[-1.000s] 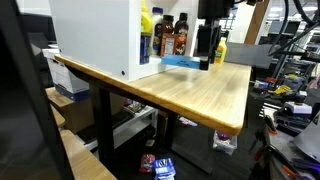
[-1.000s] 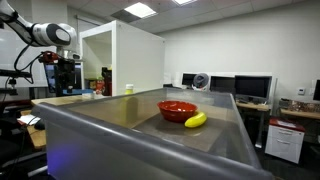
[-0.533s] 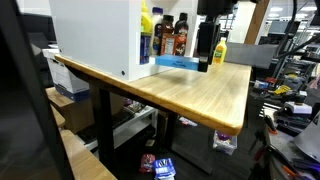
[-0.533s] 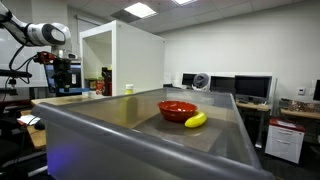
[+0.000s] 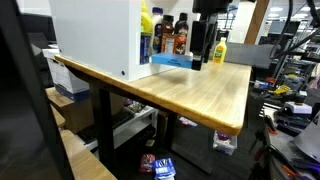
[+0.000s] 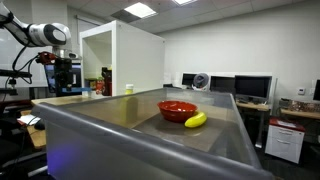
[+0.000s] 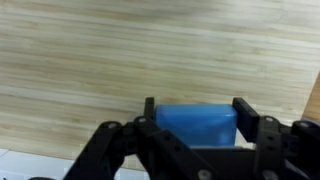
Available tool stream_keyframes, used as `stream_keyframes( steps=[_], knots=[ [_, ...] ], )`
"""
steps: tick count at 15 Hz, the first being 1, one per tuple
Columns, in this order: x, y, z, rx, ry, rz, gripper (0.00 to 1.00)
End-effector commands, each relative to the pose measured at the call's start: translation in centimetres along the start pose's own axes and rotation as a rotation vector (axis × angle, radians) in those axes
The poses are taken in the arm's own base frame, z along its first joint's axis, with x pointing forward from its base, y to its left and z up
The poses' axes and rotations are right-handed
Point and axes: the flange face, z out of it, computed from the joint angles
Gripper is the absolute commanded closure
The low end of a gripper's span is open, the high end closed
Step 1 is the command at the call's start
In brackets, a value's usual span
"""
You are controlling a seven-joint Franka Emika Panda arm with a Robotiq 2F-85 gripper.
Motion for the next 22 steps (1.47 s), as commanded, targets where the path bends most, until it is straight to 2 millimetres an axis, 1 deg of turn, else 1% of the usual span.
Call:
stream_keyframes(
  steps=[1,3,8,13,17,22],
  knots=[
    [0.3,1.1,-0.8,-0.05,0.004,0.091,0.48],
    [0.7,1.3,-0.9,-0.042,-0.006,0.103,0.48],
    [2.0,0.6,-0.8,-0.019,-0.002,0.094,0.48],
    [3.8,0.1,-0.3,-0.003,0.005,0.117,0.48],
    [5.3,0.2,0.4,0.008,0.0,0.148,0.48],
    [6.5,0.4,0.3,0.013,0.01,0.172,0.48]
  ],
)
